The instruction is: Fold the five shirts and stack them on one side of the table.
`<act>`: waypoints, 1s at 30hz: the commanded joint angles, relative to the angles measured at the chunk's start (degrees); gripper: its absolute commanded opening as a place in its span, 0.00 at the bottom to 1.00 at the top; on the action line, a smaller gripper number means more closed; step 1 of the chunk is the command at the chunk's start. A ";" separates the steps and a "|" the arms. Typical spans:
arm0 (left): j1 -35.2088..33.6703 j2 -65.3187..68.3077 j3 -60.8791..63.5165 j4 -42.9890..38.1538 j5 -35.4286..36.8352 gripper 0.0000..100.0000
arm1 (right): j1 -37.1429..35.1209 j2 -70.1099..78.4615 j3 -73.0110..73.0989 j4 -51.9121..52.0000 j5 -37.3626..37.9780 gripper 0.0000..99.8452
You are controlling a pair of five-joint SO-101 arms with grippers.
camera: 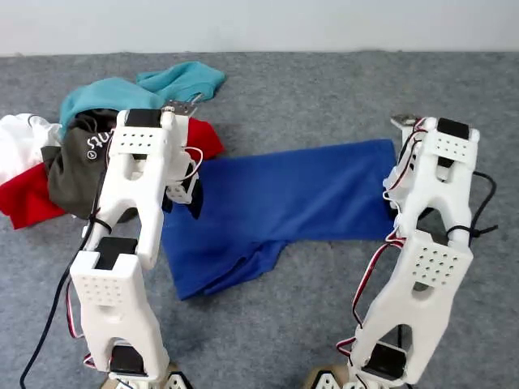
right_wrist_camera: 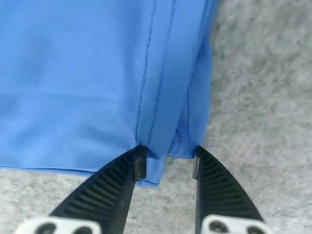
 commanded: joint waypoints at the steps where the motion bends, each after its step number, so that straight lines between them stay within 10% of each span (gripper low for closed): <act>1: 0.35 -3.43 -0.13 1.41 -0.70 0.20 | -0.57 -7.08 -0.09 4.00 -1.41 0.16; 30: 0.35 -3.43 1.36 1.23 -0.70 0.20 | -1.45 -12.62 17.05 -5.41 -4.57 0.16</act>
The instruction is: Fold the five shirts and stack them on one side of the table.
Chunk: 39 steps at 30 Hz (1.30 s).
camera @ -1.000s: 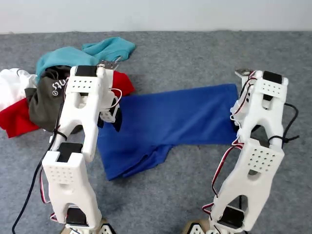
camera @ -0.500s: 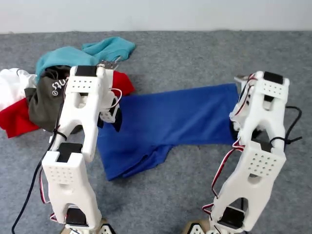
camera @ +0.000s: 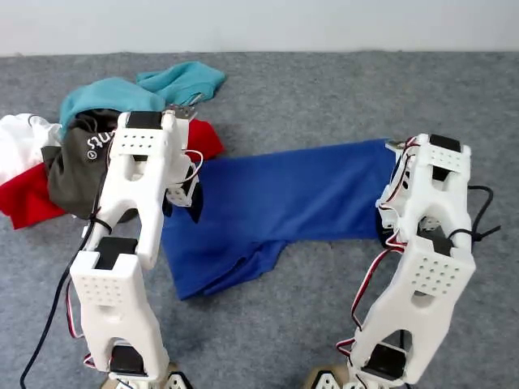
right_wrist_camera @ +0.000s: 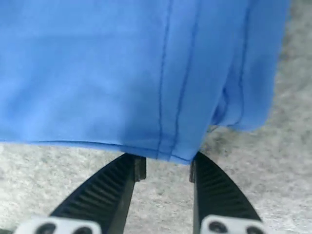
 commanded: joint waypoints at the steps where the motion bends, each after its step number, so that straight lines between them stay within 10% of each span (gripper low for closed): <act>1: 0.35 -3.43 -0.13 1.23 -0.62 0.20 | -1.19 -5.76 -0.62 -2.24 -0.88 0.16; 39: 0.44 -3.43 -0.13 1.23 -0.62 0.20 | -3.91 -10.33 -7.91 -7.25 -1.14 0.02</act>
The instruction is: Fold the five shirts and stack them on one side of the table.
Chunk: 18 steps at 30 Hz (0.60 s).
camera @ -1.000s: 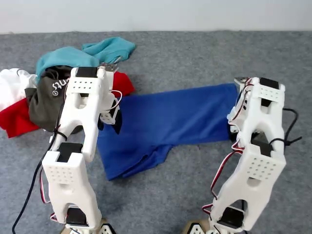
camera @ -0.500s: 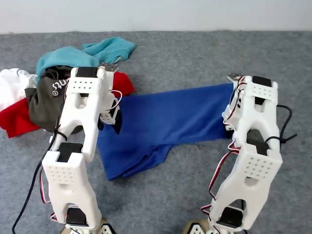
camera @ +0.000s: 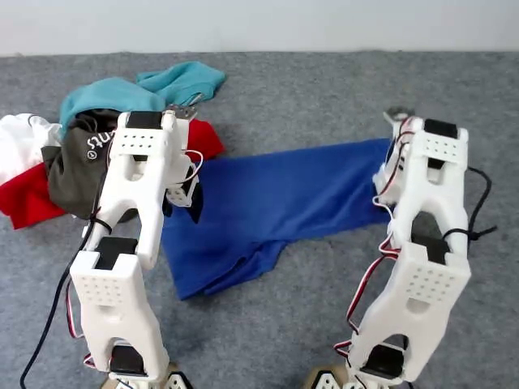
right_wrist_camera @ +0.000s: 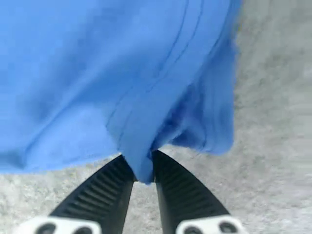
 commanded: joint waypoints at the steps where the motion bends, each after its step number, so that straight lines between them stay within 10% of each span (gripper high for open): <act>1: 0.44 -3.43 -0.13 1.14 -0.62 0.20 | -0.40 -4.26 -5.01 -2.51 -0.62 0.02; 18: 0.44 -3.43 -0.13 1.14 -0.62 0.20 | 6.37 1.98 -5.45 -5.32 -0.18 0.02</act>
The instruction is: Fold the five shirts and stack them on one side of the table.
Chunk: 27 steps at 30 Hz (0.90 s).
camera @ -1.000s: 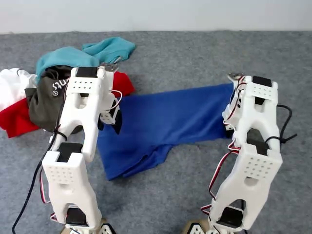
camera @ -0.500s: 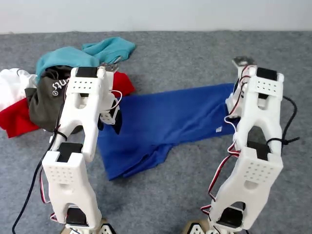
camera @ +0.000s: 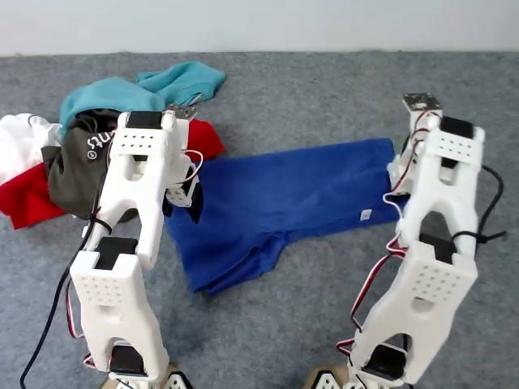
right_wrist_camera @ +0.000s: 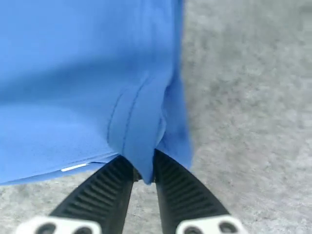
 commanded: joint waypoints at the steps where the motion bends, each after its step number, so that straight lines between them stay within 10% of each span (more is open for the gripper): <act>1: 0.44 -3.43 -0.13 1.14 -0.62 0.20 | 2.59 -0.13 -2.37 -0.92 -0.18 0.02; 18: 0.44 -3.43 -0.13 1.32 -0.62 0.20 | 2.68 7.87 -2.55 -4.26 0.62 0.03; 27: 0.44 -3.43 -0.13 1.32 -0.62 0.20 | 2.68 7.87 -2.55 -0.66 0.62 0.23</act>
